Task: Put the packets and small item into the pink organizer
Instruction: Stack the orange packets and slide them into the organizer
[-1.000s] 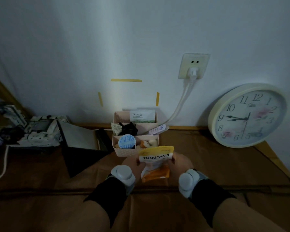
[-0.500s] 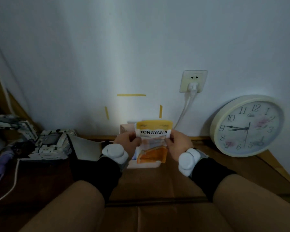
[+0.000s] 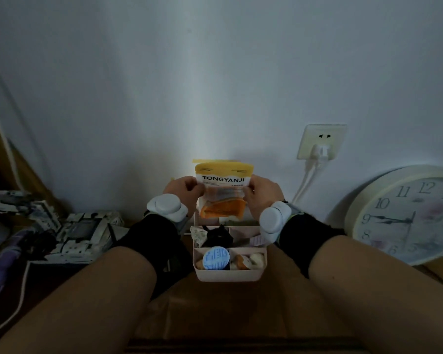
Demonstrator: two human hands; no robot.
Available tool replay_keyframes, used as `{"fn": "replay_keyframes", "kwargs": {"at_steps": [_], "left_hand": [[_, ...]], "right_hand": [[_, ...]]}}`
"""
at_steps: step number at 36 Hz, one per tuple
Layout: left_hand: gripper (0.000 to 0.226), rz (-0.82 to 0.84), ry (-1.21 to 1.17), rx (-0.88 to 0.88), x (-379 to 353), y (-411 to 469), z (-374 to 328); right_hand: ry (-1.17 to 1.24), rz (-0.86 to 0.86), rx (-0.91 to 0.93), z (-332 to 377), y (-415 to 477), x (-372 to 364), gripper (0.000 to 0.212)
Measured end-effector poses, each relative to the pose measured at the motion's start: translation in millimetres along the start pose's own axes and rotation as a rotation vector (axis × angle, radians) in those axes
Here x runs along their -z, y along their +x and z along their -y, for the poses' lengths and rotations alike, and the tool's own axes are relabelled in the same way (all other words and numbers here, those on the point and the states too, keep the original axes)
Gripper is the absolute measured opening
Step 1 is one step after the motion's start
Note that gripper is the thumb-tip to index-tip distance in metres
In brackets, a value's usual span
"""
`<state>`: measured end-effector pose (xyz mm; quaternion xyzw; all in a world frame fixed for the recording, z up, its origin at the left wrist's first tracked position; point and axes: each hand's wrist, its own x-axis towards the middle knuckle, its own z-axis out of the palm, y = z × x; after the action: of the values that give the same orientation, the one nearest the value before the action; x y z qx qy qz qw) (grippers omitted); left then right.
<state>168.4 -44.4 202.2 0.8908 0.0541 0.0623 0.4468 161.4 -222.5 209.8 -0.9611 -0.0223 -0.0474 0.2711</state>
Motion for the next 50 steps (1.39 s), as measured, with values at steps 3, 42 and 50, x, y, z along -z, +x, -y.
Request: {"fn": "replay_keyframes", "kwargs": {"at_steps": [3, 42, 50], "left_hand": [[0.015, 0.032, -0.009, 0.024, -4, 12, 11], [0.019, 0.258, 0.353, 0.121, -52, 60, 85], [0.022, 0.249, 0.333, 0.114, -52, 58, 80]], "right_hand": [[0.0, 0.049, -0.024, -2, 13, -12, 0.026], [0.024, 0.146, -0.325, -95, 51, -64, 0.031], [-0.049, 0.164, -0.174, -95, 54, -67, 0.025]]}}
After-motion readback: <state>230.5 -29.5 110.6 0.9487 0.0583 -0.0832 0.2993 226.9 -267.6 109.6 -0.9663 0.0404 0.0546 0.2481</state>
